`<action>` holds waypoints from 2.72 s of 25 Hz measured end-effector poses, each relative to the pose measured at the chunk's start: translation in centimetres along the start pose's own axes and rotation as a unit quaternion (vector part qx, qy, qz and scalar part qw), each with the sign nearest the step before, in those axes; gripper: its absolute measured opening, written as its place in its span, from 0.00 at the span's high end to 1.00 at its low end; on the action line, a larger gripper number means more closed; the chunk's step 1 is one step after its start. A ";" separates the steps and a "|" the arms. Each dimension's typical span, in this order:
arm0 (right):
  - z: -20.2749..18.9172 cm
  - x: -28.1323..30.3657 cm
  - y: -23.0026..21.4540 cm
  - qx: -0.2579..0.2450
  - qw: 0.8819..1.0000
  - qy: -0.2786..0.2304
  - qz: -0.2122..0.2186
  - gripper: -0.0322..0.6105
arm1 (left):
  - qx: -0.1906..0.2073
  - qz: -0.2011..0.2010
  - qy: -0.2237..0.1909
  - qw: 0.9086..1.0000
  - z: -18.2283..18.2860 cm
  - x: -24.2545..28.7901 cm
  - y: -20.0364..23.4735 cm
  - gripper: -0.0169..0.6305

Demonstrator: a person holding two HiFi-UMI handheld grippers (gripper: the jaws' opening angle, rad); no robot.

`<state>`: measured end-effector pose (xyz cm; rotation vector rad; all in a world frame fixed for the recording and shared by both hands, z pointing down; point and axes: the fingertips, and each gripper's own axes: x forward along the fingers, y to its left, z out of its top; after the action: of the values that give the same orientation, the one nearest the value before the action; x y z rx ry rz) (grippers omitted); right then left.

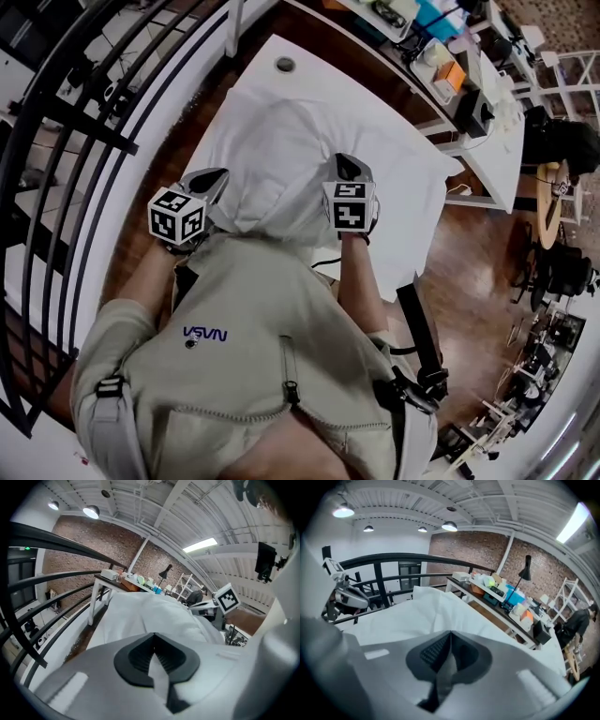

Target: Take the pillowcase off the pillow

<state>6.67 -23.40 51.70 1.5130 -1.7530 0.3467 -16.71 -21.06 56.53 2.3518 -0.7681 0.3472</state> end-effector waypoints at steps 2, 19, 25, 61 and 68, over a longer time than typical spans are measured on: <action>0.0 -0.1 0.8 0.000 1.000 0.000 0.008 0.94 | -0.009 0.004 -0.013 1.000 1.4 0.9 0.0 0.96; 0.6 -1.2 2.4 0.019 0.997 -0.057 0.044 0.93 | -0.046 -0.090 0.060 0.993 7.3 14.6 -0.6 0.80; 6.4 -4.9 3.1 0.017 0.986 -0.152 0.069 0.91 | 0.086 -0.082 0.039 0.992 6.3 11.8 -4.8 0.90; 1.6 2.6 -7.7 0.036 0.999 0.007 -0.038 0.93 | 0.122 -0.085 -0.056 0.987 6.2 5.8 -6.7 0.92; 4.6 1.3 -2.8 0.038 0.998 -0.059 0.006 0.85 | 0.201 -0.007 -0.049 0.978 7.5 7.4 -3.4 0.84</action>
<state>7.59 -28.00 48.78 1.6068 -1.8600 0.3405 -8.44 -26.95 52.27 2.7683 -0.7851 0.4146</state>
